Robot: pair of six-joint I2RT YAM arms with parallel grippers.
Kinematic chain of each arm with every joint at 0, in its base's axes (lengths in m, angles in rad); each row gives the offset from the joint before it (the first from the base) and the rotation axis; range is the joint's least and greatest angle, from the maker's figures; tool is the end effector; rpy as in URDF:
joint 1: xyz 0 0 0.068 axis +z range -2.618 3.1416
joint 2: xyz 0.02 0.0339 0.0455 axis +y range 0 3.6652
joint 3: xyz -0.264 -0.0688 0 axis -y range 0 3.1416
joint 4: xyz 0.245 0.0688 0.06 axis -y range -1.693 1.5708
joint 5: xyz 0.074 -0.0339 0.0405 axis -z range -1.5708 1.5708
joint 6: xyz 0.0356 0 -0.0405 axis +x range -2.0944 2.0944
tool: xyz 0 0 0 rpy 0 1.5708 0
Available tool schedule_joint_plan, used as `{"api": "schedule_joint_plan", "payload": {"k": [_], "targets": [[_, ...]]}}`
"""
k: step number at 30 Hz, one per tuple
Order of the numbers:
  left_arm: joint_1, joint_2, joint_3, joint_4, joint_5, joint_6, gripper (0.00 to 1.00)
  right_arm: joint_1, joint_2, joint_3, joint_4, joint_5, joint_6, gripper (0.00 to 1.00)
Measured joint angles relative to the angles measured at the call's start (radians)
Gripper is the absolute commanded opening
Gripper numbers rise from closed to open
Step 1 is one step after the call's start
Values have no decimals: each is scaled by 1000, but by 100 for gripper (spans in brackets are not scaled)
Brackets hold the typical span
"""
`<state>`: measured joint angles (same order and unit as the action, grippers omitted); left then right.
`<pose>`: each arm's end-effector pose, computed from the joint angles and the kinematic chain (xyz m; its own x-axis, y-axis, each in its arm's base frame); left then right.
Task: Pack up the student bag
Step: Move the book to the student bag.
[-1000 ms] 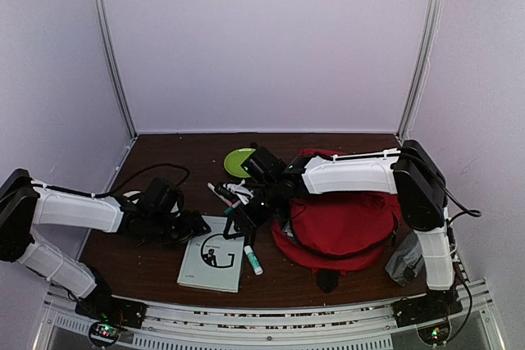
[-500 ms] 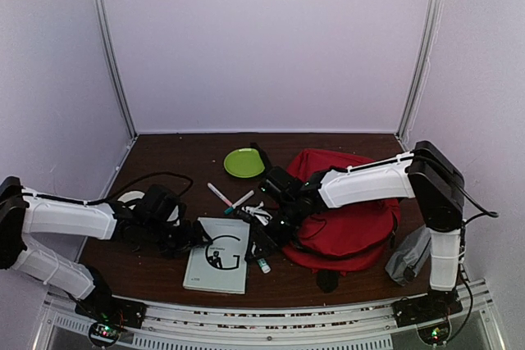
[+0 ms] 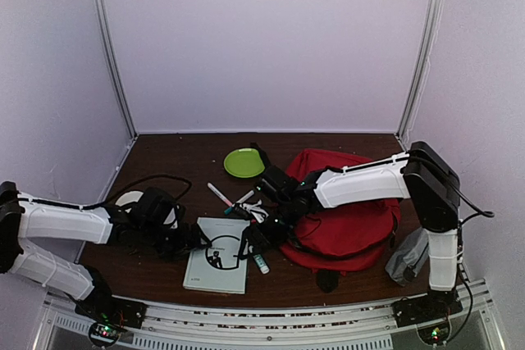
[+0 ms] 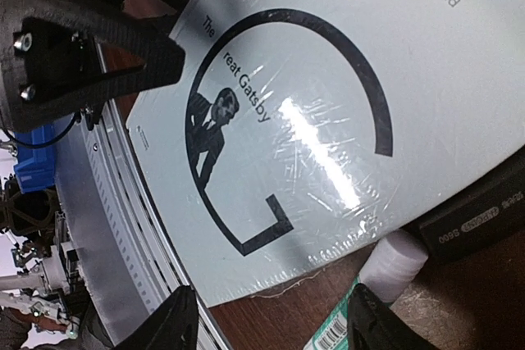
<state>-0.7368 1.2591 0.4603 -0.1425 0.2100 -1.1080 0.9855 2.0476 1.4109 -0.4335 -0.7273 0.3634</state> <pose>0.1557 -0.1513 0.1431 -0.9366 -0.3319 -0.1121 -0.2017 0.7726 -0.6020 0.2135 0.3649 0.1624 -0.7370 -0.6314 -0.2413 -0.5745 0.3970 0.7158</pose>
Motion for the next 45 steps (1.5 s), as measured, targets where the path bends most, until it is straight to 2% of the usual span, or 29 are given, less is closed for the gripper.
{"api": "schedule_joint_plan", "payload": {"k": [7, 14, 17, 21, 27, 33, 39, 45], "targets": [[-2, 4, -14, 44, 32, 6, 81, 6, 30, 14, 7, 31, 93, 61], [-2, -5, -29, 64, 40, 9, 79, 14, 36, 19, -2, 127, 120, 59], [-4, -5, -40, 87, 48, 6, 77, 14, 36, 19, -2, 158, 142, 51], [-8, -4, -64, 143, 74, 1, 75, 14, 44, 26, 9, 156, 158, 33], [-10, -1, -89, 198, 80, -17, 68, -5, 58, 23, 13, 112, 181, 21], [-14, 23, -96, 237, 82, -35, 71, -36, 42, -16, 49, 45, 192, 6], [-29, 25, -138, 344, 77, -64, 72, -51, 26, -51, 78, 8, 179, 0], [-38, 19, -157, 377, 62, -90, 73, -60, 26, -67, 109, -26, 200, 0]]}}
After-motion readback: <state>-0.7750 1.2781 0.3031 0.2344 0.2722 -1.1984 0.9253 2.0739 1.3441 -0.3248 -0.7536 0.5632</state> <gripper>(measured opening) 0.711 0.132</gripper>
